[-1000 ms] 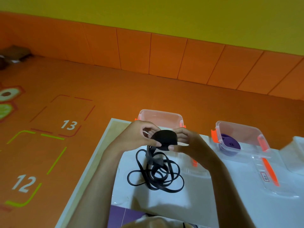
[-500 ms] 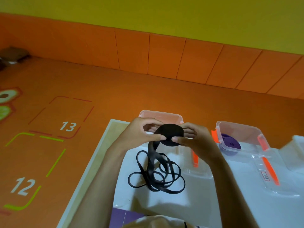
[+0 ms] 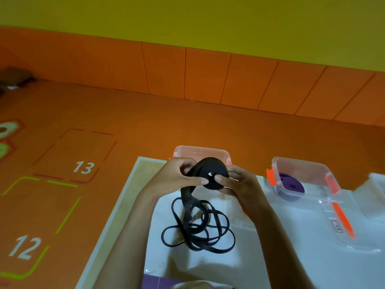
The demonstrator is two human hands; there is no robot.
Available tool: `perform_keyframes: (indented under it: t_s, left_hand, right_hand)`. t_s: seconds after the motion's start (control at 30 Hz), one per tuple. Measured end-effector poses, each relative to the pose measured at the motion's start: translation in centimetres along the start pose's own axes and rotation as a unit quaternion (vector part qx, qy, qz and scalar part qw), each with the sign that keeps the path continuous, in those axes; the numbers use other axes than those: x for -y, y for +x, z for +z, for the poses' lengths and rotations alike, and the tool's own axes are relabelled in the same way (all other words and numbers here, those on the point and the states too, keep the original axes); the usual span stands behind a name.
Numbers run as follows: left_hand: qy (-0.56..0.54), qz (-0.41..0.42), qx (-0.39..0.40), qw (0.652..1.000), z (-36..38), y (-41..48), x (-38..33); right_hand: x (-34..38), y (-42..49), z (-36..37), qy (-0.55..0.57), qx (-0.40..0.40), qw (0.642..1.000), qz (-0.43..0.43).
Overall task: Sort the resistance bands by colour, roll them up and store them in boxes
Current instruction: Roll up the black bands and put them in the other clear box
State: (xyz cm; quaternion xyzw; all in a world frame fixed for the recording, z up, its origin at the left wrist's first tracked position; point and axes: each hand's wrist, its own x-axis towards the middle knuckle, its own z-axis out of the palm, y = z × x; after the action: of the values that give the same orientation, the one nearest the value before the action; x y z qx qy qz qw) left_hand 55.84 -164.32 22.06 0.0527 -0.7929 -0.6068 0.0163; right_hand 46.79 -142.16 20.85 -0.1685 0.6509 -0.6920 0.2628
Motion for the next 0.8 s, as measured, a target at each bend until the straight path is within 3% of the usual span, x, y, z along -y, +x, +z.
perform_keyframes:
  t_s: [0.17, 0.5, 0.67, 0.8]
  left_hand:
    - [0.008, -0.009, 0.02, 1.0, 0.3, -0.1, 0.5]
    - [0.007, -0.01, 0.055, 0.998, 1.1, 0.1, 0.0]
    - [0.026, -0.037, 0.09, 0.995, 1.0, 0.0, -0.2]
    - [0.023, -0.056, 0.09, 0.994, 1.5, -0.1, -0.1]
  right_hand:
    - [0.2, -0.2, -0.5, -0.054, 0.068, 0.996, 0.0]
    - [1.3, -0.1, -0.3, -0.115, -0.021, 0.989, -0.093]
    - [1.0, 0.0, -1.9, -0.159, 0.079, 0.983, -0.046]
    - [1.2, -0.2, -2.1, -0.167, 0.107, 0.98, -0.007]
